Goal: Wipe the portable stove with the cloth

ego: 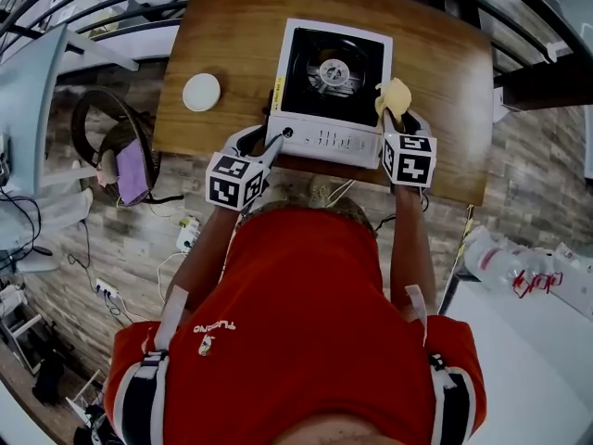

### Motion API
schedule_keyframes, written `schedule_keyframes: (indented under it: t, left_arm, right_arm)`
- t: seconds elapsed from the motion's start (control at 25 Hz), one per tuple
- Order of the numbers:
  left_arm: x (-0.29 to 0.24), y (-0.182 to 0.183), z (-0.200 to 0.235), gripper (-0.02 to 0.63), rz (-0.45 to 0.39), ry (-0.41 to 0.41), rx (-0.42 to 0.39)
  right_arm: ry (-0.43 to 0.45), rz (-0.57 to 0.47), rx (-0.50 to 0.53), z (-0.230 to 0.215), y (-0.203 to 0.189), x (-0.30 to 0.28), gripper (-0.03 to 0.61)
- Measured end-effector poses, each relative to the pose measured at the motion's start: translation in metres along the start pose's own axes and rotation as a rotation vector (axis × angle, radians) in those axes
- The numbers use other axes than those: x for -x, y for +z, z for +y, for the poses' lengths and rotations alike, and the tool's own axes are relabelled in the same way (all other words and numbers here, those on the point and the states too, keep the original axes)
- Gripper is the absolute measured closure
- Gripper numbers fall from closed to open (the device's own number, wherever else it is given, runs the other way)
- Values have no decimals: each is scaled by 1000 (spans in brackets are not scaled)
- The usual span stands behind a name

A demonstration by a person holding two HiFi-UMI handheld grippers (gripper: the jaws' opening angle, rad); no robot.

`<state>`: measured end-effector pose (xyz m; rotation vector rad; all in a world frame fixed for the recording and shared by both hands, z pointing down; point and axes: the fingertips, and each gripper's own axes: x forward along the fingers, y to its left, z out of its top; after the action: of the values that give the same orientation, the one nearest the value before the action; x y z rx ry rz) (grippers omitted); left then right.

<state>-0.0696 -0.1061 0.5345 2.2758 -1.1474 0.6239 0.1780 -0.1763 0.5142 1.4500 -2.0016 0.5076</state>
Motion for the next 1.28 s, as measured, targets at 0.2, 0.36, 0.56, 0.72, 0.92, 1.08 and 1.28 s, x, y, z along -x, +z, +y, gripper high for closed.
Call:
schedule_keyframes:
  t: [0.2,0.36,0.56,0.72,0.92,1.08,1.28]
  left_arm:
    - [-1,-1,0,454,13,-1,2]
    - [-2,-1,2,454,15,2,4]
    - [-2,-1,0,454,23,3,8]
    - [-1,0,0,454,28,7,11]
    - [-1,1,1,454,28,3,14]
    - [-1,3,0,454,24,3,18]
    - [-1,3,1,454,34,3,21]
  right_arm:
    - [5,2,32,-12,16,-22,466]
    - [7,-5,53,-23,32,-42,466]
    - [13,-6,84,-39,49,-63,466]
    - [27,-6,120,-50,63,-79,466]
    - [54,-3,176,-62,80,-100,466]
    - [82,5,244,-70,91,-113,466]
    - [129,23,352,-73,102,-127,466]
